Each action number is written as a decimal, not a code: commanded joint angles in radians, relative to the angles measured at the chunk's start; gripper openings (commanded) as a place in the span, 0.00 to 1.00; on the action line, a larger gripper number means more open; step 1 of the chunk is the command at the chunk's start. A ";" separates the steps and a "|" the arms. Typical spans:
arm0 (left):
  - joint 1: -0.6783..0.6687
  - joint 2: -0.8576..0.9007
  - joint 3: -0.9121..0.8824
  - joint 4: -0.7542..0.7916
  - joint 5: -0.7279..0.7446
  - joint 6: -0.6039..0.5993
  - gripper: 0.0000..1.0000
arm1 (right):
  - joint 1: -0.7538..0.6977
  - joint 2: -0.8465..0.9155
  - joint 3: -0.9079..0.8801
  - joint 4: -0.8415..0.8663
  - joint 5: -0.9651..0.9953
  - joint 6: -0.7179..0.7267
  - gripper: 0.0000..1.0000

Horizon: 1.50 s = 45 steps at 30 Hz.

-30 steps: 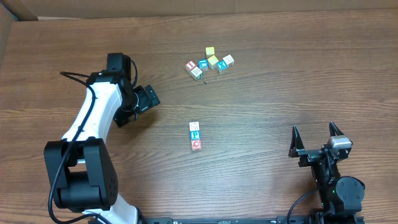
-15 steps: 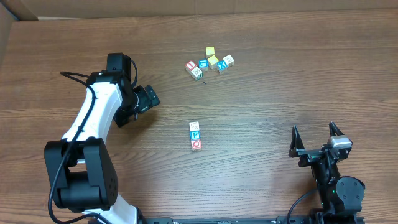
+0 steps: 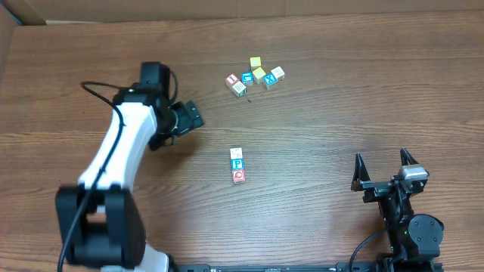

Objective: Flip 3 blocks

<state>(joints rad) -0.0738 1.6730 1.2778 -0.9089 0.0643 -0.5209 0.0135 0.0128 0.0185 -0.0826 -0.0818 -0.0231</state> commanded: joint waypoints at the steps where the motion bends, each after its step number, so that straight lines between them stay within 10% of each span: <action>1: -0.078 -0.194 0.014 0.058 -0.086 0.004 1.00 | -0.003 -0.010 -0.011 0.005 -0.001 -0.004 1.00; 19: -0.135 -0.903 -0.045 0.173 -0.196 0.241 1.00 | -0.003 -0.010 -0.011 0.005 -0.001 -0.004 1.00; 31: -0.119 -1.443 -0.484 0.287 -0.248 0.256 1.00 | -0.003 -0.010 -0.011 0.005 -0.001 -0.004 1.00; 45: -0.094 -1.669 -0.909 1.067 -0.171 0.256 1.00 | -0.003 -0.010 -0.010 0.005 -0.001 -0.004 1.00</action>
<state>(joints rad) -0.1749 0.0166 0.4282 0.1017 -0.1436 -0.2806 0.0135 0.0128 0.0185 -0.0822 -0.0818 -0.0231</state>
